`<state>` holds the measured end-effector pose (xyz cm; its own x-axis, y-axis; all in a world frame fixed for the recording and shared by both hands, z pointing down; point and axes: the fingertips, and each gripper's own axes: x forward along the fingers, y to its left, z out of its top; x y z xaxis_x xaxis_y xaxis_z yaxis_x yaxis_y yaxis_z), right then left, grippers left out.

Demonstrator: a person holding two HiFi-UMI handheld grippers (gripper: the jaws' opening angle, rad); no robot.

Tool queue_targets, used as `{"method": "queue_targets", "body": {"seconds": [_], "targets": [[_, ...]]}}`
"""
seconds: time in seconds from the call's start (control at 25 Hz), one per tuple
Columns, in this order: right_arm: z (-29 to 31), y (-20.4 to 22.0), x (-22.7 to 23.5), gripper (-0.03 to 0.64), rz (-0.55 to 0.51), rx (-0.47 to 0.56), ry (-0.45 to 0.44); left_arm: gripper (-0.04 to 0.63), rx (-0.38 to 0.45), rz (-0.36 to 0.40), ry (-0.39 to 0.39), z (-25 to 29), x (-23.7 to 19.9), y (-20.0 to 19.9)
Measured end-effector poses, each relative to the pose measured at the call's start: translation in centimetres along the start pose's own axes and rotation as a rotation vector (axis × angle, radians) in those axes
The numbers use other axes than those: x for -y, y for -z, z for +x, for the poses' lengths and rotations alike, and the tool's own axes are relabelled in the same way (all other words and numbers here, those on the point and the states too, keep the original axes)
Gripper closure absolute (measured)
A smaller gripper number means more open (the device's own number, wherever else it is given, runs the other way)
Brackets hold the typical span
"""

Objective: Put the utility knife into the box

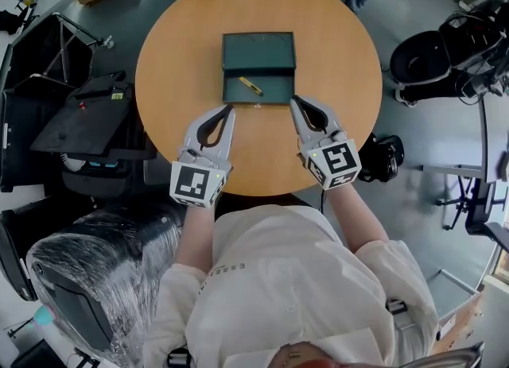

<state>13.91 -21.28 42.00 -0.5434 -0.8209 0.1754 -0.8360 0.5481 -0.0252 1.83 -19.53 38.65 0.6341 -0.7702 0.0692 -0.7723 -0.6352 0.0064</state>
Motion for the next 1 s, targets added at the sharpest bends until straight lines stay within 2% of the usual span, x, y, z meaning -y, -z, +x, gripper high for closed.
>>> {"method": "queue_targets", "body": {"seconds": [0.2,0.4,0.64,0.76,1.0], "targets": [[-0.7,1.5,-0.9,0.624,0.145,-0.03,-0.023,0.58,0.001,-0.005,0.039,-1.5,1.7,0.8],[-1.6,1.4,-3.5,0.624,0.121,-0.03,-0.007,0.578,-0.006,-0.035,0.026,-5.4,1.4,2.0],[-4.1,1.0,-9.9,0.624,0.102,-0.041,0.015,0.579,0.012,-0.047,0.004,-12.4,0.5,1.2],[-5.9,1.2,-13.2,0.624,0.093,-0.041,0.039,0.579,0.023,-0.048,0.021,-15.9,1.0,1.1],[-10.1,1.9,-18.9,0.624,0.007,-0.056,0.087,0.579,0.023,-0.08,0.09,-20.8,3.3,2.2]]}}
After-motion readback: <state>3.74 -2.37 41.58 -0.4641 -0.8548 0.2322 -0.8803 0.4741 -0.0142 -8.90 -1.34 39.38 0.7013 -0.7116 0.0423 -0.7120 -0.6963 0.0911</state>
